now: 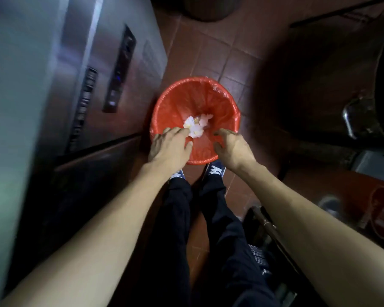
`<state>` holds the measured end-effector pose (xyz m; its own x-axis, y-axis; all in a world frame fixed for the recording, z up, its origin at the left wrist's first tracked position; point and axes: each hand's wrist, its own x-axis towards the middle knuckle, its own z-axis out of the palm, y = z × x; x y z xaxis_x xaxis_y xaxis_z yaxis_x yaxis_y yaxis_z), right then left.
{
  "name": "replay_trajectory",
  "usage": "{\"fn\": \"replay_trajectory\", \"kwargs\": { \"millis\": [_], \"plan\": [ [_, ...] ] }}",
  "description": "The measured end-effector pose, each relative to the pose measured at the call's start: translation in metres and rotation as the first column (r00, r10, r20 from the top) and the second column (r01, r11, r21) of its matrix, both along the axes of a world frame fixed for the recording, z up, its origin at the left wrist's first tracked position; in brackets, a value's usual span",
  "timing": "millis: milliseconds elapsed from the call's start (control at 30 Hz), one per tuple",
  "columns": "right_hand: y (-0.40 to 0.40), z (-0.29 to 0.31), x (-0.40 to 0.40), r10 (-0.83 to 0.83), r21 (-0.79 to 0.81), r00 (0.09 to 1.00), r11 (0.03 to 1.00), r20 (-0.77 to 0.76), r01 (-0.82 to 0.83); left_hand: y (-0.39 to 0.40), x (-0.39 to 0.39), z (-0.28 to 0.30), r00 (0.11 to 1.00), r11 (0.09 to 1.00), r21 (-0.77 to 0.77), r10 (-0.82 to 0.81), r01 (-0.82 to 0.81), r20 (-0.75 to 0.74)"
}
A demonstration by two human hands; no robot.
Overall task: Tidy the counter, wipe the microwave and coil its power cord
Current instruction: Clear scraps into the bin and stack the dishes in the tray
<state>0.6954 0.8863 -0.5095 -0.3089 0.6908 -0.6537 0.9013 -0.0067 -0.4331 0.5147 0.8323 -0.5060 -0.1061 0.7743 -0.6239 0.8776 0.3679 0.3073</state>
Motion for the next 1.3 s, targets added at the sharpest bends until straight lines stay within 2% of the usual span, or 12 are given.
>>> {"fn": "replay_trajectory", "kwargs": {
  "millis": [167,267,400,533,667,900,1133,1300],
  "plan": [
    [0.003,0.097,-0.016,0.085,0.084,0.996,0.993,-0.039,-0.081,0.002,-0.009,0.107,1.0,0.997,0.079,0.01,-0.01,0.007],
    [-0.001,0.142,-0.024,0.099,0.108,0.991,0.99,-0.087,-0.089,-0.001,-0.013,0.163,0.999,0.983,0.177,0.053,-0.051,-0.004],
    [-0.002,0.19,-0.036,0.148,0.178,0.97,0.977,-0.192,-0.114,-0.008,-0.017,0.218,0.99,0.953,0.271,0.143,-0.136,-0.003],
    [0.004,0.237,-0.049,0.313,0.3,0.923,0.923,-0.223,-0.241,-0.014,-0.019,0.261,0.978,0.933,0.322,0.194,-0.161,-0.072],
    [0.016,0.272,-0.057,0.459,0.412,0.872,0.837,-0.169,-0.361,-0.025,-0.024,0.29,0.952,0.906,0.377,0.265,-0.193,-0.151],
    [0.015,0.31,-0.072,0.626,0.501,0.761,0.719,-0.168,-0.481,-0.066,-0.022,0.329,0.874,0.854,0.411,0.433,-0.319,-0.22],
    [-0.02,0.336,-0.108,0.76,0.539,0.616,0.614,-0.206,-0.577,-0.135,-0.02,0.354,0.755,0.764,0.433,0.61,-0.478,-0.242],
    [-0.071,0.348,-0.137,0.843,0.538,0.479,0.529,-0.245,-0.656,-0.201,-0.018,0.363,0.626,0.658,0.45,0.741,-0.604,-0.243]
  ]
}}
